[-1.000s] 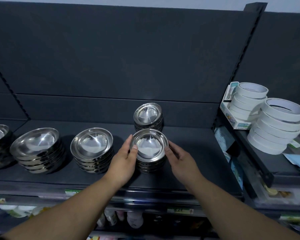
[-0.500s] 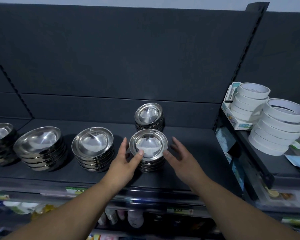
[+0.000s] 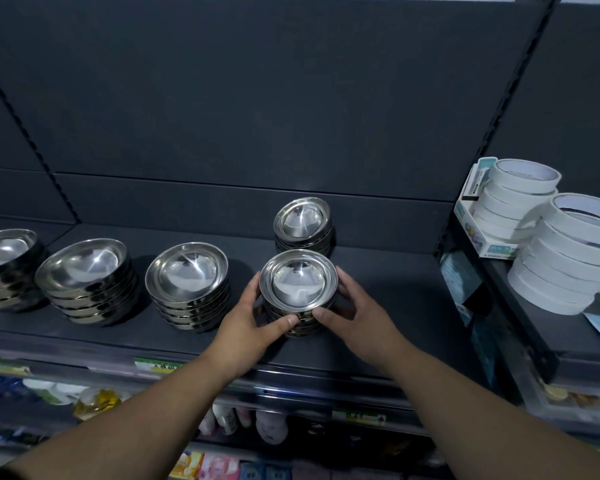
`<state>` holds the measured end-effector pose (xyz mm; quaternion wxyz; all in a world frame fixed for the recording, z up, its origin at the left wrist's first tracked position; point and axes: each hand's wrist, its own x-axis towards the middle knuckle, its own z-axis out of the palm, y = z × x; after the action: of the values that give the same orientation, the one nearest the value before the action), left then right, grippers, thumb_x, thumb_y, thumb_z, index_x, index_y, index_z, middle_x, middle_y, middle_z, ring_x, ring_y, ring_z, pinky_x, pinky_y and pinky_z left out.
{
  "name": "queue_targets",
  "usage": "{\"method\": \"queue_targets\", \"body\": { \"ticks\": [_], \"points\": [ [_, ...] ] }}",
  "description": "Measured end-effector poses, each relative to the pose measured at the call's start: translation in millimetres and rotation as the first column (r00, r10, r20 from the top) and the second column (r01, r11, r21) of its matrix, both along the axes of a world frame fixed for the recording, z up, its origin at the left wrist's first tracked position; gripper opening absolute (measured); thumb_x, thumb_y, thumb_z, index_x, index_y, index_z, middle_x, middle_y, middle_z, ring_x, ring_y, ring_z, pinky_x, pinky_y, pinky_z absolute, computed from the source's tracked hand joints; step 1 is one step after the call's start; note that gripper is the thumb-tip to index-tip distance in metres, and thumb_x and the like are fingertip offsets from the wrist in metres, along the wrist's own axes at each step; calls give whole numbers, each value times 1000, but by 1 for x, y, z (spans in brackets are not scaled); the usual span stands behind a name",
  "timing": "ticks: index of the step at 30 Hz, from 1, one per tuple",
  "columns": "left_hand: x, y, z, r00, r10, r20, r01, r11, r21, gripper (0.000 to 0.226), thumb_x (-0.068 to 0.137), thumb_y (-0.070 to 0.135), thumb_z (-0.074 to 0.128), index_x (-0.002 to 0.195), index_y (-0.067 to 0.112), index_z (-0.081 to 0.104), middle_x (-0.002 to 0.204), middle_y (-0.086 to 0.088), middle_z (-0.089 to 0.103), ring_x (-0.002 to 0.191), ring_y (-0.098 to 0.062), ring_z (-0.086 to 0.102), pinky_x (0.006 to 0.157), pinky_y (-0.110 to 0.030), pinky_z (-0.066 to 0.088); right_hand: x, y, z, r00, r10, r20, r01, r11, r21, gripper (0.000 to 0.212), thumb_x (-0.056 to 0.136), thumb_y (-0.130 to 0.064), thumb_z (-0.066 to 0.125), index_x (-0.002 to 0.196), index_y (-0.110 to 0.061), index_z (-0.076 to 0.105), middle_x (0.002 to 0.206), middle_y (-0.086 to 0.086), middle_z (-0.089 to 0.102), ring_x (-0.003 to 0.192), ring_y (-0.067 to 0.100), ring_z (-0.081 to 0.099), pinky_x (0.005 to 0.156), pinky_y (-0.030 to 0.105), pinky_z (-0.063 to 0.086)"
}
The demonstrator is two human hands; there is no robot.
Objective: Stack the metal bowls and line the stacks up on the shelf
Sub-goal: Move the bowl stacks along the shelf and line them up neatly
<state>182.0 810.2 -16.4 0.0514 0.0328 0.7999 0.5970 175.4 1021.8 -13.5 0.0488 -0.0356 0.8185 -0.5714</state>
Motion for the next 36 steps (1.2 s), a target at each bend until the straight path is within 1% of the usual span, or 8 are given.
{"method": "queue_targets", "body": {
  "ticks": [8,10,13,15,19,23,27,36],
  "points": [
    [-3,-4,3,998,-58,29,60,997,-46,106,60,55,78,149,40,23,137,21,54,130,2,46,115,-38,35,8,0,-2,1000,-9,10,9,999,-39,81,82,-28,78,148,-41,33,138,-20,53,124,-4,52,87,0,41],
    [-4,-7,5,997,-66,45,69,995,-73,115,55,63,80,150,40,20,140,19,51,132,0,44,115,-39,34,8,1,-1,1000,15,24,-14,999,-45,81,82,-31,76,148,-43,31,143,-18,50,125,1,54,95,11,43],
    [-3,-8,14,998,-13,66,18,997,-81,131,46,67,83,153,32,16,150,11,41,134,-4,41,114,-32,34,9,4,10,999,12,51,-11,1000,-2,76,88,-35,70,151,-38,27,150,-12,43,129,8,51,96,14,38],
    [0,-5,22,998,44,54,-40,996,-75,118,60,52,84,154,24,18,152,7,37,130,-3,41,108,-25,35,8,8,16,998,-18,66,15,999,44,73,90,-42,65,152,-36,27,154,-6,39,134,14,47,99,19,35],
    [1,0,35,975,201,-100,-219,947,-235,93,66,67,70,144,24,41,144,2,50,130,-11,48,112,-36,38,3,21,26,997,-74,36,68,986,152,61,92,-46,61,146,-24,43,146,2,50,130,14,51,100,21,35],
    [-5,8,58,921,302,-247,-376,857,-352,58,79,46,73,129,20,58,125,1,65,113,-15,60,100,-32,47,-10,33,34,994,-112,7,107,970,217,50,90,-41,65,133,-17,57,135,1,60,126,14,54,107,28,41],
    [-21,12,79,939,227,-259,-333,789,-516,59,80,43,73,131,20,56,130,0,61,115,-16,59,93,-26,43,-26,42,44,996,-93,-7,92,963,251,53,87,-40,69,134,-18,57,137,-1,59,126,12,55,107,28,42],
    [-96,1,102,980,58,-189,-176,695,-697,67,82,42,70,140,19,45,141,-7,50,129,-23,48,104,-30,39,-76,31,63,989,-140,-46,148,935,323,56,86,-42,69,135,-18,56,137,-2,59,127,13,54,106,26,40]
  ]
}}
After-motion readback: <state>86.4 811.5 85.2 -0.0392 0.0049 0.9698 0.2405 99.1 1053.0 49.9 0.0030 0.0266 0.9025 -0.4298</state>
